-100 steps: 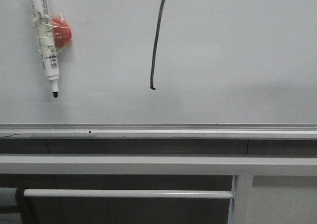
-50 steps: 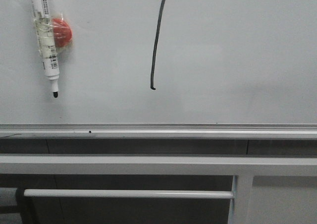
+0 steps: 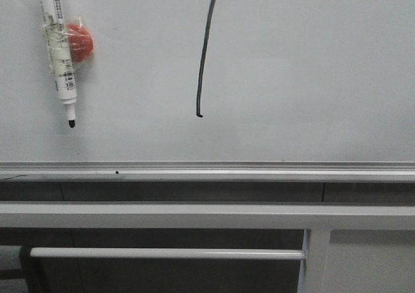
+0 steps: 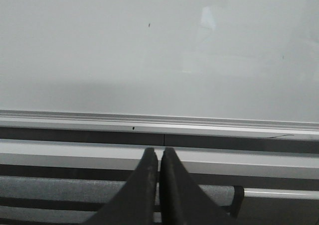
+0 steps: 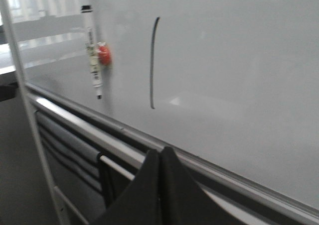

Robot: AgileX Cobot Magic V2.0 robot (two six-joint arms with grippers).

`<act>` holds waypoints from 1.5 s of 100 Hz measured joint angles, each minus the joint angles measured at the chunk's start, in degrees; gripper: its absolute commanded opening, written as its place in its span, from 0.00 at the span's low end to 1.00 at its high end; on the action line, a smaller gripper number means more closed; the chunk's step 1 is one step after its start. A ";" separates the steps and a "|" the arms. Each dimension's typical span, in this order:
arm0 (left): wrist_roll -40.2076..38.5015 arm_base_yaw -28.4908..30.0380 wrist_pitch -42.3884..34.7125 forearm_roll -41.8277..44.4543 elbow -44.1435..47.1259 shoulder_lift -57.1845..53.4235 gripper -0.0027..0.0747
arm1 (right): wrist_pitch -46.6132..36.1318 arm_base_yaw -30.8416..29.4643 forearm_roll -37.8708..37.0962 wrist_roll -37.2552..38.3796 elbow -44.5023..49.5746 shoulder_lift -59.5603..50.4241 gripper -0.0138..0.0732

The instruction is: Write number 1 on whiteboard

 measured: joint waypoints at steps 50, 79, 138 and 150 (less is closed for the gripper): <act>0.00 0.00 0.00 0.00 0.00 0.00 0.01 | 16.64 -31.32 -10.47 12.90 0.00 0.00 0.09; 0.00 0.00 0.00 0.00 0.00 0.00 0.01 | 17.27 -39.70 -11.72 12.80 -0.10 0.00 0.09; 0.12 0.00 0.00 -0.06 0.00 0.00 0.01 | 17.64 -46.49 -13.90 11.06 -0.21 0.00 0.09; 0.12 0.00 0.00 -0.14 0.00 0.00 0.01 | 17.64 -46.49 -11.84 6.31 -0.21 0.00 0.09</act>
